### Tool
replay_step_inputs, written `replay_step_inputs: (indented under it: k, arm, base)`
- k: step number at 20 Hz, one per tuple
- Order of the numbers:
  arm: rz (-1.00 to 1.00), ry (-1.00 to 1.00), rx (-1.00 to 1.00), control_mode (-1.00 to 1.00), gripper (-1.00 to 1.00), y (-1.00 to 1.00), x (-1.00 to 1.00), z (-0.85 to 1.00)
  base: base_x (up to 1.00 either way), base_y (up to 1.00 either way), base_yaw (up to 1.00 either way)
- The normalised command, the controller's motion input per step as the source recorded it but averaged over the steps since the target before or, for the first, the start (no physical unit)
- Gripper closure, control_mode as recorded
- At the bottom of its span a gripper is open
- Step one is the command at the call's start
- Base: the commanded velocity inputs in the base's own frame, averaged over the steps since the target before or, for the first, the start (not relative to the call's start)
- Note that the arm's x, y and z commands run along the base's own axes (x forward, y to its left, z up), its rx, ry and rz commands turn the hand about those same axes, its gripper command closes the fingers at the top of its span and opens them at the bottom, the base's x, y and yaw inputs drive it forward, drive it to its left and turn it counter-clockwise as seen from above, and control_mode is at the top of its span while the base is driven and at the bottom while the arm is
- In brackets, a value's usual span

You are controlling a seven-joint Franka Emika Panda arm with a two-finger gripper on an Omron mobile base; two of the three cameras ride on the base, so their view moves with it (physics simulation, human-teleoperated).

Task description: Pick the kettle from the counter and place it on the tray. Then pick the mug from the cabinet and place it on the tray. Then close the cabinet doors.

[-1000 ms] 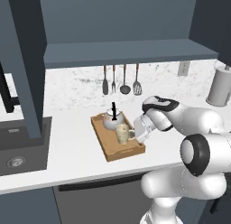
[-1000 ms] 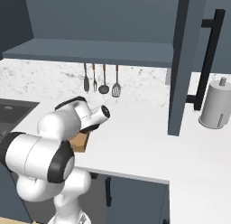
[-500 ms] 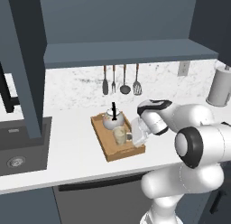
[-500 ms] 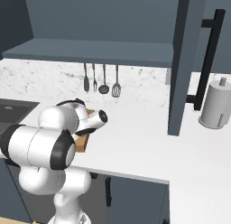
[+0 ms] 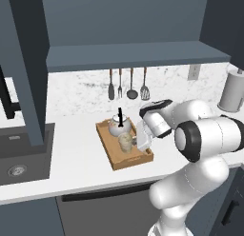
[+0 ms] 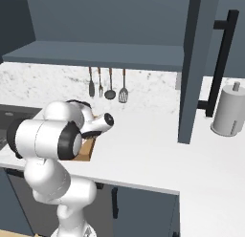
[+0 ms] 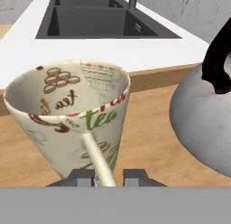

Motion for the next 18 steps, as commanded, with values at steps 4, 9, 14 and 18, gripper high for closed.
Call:
replay_step_inputs:
  k: [4,9,14,18]
  arm:
    - [0.02,-0.09,-0.05,-1.00,-1.00,0.00,-0.09,-0.35]
    - [0.01,-0.12,-0.02,-1.00,-1.00,-0.02,-0.05,-0.14]
    - [0.05,-0.10,0.01,-1.00,-1.00,-0.02,0.04,0.07]
    - [0.12,-0.02,0.04,-1.00,-1.00,-0.06,0.00,0.29]
  base:
    - [0.00,0.00,0.00]
    - [0.00,0.00,0.00]
    - [0.00,0.00,0.00]
    - [0.00,0.00,0.00]
